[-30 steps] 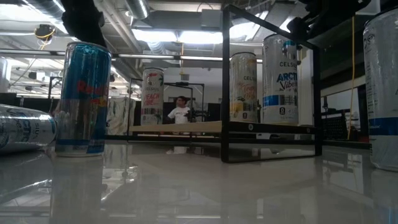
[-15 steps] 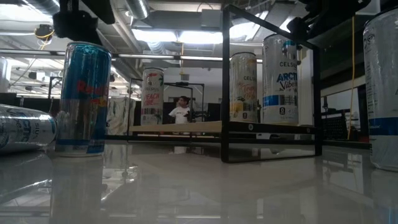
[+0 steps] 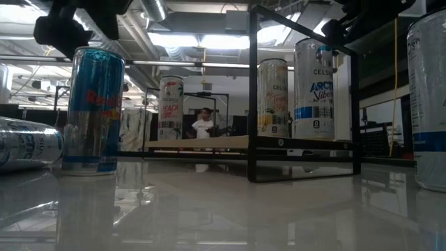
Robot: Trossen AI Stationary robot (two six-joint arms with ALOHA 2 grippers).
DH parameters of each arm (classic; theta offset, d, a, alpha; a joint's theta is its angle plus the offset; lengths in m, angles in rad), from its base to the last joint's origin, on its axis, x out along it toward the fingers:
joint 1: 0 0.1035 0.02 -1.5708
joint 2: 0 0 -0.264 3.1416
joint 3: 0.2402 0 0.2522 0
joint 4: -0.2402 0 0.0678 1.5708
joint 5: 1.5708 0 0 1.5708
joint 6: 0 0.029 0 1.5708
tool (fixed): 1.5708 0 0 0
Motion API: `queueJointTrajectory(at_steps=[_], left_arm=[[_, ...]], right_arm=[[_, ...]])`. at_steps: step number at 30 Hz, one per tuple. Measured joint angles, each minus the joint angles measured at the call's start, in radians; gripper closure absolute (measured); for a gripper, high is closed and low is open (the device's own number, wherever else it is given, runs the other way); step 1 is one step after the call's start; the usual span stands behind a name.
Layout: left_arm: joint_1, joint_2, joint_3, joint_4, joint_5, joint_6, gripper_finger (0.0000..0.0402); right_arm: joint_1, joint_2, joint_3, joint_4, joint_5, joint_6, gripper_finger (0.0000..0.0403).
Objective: Place canned beverage on shelf
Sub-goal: Put the top blue soda can on the shelf
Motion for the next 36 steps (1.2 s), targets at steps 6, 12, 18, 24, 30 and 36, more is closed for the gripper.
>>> queueJointTrajectory(at_steps=[6,12,18,24,30,36], left_arm=[[0.007,0.024,0.000,0.009,-0.002,-0.042,0.0051],[0.018,0.077,0.000,0.038,0.041,-0.041,0.0051],[0.019,0.121,-0.001,0.039,0.066,-0.066,0.0051],[0.020,0.129,-0.001,0.039,0.066,-0.094,0.0055],[0.022,0.129,-0.001,0.037,0.066,-0.117,0.0091],[0.024,0.129,-0.001,0.036,0.062,-0.116,0.0144]], right_arm=[[0.000,0.001,0.000,0.000,0.000,0.000,0.0024],[0.000,0.001,0.000,0.000,0.000,0.000,0.0024],[0.000,0.001,0.000,0.000,0.000,-0.001,0.0024],[0.000,0.001,0.000,-0.003,0.000,-0.001,0.0024],[0.000,0.001,0.000,-0.003,0.000,-0.001,0.0024],[0.000,0.001,0.000,-0.003,0.000,-0.001,0.0024]])
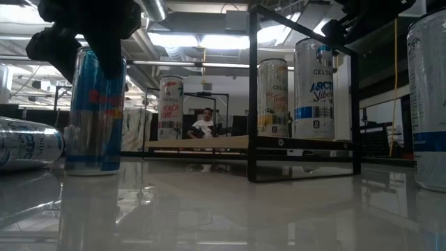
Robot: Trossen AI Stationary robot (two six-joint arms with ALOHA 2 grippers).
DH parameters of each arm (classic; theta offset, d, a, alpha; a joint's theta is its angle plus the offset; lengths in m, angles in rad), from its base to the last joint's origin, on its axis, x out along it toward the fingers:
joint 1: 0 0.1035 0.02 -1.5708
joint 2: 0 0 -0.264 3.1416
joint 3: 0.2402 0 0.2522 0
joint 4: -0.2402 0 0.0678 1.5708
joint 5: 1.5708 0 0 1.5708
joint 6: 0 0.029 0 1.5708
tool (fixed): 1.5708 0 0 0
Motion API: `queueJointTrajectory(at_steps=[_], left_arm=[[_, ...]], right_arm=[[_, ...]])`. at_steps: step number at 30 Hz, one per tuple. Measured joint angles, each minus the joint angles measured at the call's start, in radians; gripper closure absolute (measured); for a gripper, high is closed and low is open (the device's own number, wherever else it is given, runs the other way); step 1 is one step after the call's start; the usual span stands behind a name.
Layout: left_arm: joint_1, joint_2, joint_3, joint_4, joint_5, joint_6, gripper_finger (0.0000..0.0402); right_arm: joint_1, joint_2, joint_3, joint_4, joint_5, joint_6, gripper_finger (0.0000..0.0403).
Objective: Place canned beverage on shelf
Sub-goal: Put the top blue soda can on the shelf
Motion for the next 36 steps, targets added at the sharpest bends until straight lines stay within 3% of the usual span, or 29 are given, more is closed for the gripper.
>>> queueJointTrajectory(at_steps=[5,12,28,36], left_arm=[[0.000,-0.003,0.000,0.002,-0.003,0.014,0.0162],[0.014,-0.005,0.007,-0.002,0.021,0.148,0.0162],[0.206,-0.006,0.335,-0.122,0.071,0.807,0.0163],[0.385,-0.006,0.388,-0.122,0.176,1.137,0.0163]], right_arm=[[0.000,0.000,0.000,0.000,0.000,0.000,0.0024],[0.000,0.000,0.000,0.000,0.000,0.000,0.0024],[0.000,0.000,0.000,0.000,0.000,0.000,0.0024],[0.000,0.000,0.000,0.000,0.000,0.000,0.0024]])
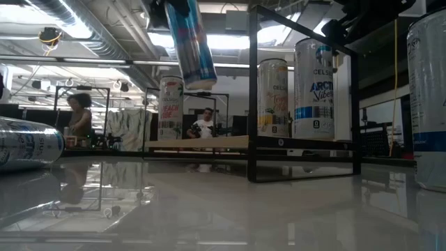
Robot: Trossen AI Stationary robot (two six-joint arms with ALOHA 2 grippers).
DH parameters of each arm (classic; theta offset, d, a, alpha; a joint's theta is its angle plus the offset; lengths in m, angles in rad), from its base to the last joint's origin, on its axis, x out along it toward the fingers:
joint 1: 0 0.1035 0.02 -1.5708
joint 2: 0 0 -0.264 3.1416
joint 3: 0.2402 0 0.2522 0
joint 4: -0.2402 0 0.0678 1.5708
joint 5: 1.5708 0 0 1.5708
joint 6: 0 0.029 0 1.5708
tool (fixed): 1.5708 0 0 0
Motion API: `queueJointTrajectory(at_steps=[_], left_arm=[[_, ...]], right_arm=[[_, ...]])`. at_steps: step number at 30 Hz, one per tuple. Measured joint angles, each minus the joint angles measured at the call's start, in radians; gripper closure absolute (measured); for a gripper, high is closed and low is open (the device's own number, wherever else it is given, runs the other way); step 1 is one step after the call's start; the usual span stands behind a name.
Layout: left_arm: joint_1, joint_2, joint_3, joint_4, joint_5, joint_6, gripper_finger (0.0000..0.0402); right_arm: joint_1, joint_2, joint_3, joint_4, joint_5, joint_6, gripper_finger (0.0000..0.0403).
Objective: Place canned beverage on shelf
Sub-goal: Put the top blue soda can on the shelf
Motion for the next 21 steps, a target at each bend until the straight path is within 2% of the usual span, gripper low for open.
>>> queueJointTrajectory(at_steps=[11,21], left_arm=[[0.246,0.002,0.000,0.000,0.153,0.270,0.0163],[0.323,0.121,0.007,-0.007,0.247,0.373,0.0163]], right_arm=[[0.000,0.000,0.000,0.000,0.000,0.000,0.0024],[0.000,0.000,0.000,0.001,0.000,0.000,0.0024]])
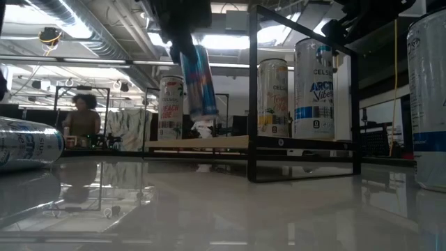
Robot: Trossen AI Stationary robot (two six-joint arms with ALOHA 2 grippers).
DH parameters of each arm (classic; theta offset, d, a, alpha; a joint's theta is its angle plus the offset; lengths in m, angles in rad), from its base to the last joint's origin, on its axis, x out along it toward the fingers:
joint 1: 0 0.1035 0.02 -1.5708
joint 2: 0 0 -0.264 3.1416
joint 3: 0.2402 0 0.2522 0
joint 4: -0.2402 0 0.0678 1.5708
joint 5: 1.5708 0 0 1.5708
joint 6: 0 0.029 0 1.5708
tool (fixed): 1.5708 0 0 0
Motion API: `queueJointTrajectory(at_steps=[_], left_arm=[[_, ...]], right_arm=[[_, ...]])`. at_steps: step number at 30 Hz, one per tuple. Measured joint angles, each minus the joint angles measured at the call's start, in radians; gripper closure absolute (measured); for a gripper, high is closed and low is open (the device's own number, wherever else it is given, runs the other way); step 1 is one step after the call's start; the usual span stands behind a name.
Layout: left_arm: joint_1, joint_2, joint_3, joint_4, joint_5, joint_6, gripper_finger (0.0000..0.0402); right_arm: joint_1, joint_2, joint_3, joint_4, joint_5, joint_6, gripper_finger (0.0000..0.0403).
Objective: Place canned beverage on shelf
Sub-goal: Put the top blue soda can on the shelf
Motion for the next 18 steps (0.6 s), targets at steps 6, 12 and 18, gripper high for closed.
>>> queueJointTrajectory(at_steps=[6,12,18], left_arm=[[0.010,0.110,0.126,-0.106,-0.003,0.048,0.0163],[0.011,0.236,0.317,-0.202,-0.003,0.118,0.0163],[0.025,0.337,0.455,-0.264,-0.007,0.156,0.0163]], right_arm=[[0.000,0.000,0.000,0.000,0.000,0.000,0.0024],[0.000,0.000,0.000,0.000,0.000,0.000,0.0024],[0.000,0.000,0.000,0.000,0.000,0.000,0.0024]])
